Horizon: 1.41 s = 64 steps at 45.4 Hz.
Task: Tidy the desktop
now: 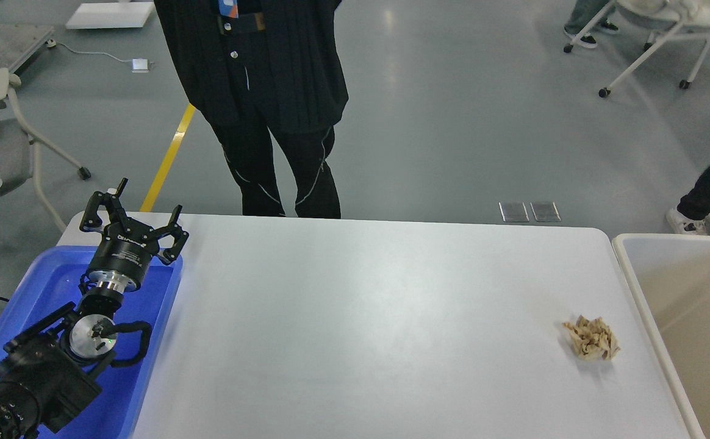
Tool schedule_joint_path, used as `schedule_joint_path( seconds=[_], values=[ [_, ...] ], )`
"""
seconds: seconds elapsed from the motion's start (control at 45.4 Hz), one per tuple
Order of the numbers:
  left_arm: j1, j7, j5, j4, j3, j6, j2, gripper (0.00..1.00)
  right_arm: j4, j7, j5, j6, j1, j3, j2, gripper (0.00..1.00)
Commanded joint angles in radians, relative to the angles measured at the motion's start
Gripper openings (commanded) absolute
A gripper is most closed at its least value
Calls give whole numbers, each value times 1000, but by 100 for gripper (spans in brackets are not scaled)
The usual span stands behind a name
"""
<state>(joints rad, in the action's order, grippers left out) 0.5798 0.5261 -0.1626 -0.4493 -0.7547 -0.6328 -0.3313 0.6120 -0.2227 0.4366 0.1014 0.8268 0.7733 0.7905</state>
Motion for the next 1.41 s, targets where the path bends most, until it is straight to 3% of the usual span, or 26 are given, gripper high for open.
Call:
schedule_joint_path(
  seconds=[0.0,0.22,0.661,1.387],
  values=[
    [0,0,-2,0,0,1,0,100,270,-4,-1,-2,-55,174,-4,99],
    [0,0,0,0,0,1,0,100,311,-24,1,-2,-176,385,-112,99],
    [0,0,0,0,0,-1,0,100,311,-29,1,1,-466,463,-359,99],
    [0,0,0,0,0,1,0,100,295,-30,1,1,-474,549,-372,99]
  ],
)
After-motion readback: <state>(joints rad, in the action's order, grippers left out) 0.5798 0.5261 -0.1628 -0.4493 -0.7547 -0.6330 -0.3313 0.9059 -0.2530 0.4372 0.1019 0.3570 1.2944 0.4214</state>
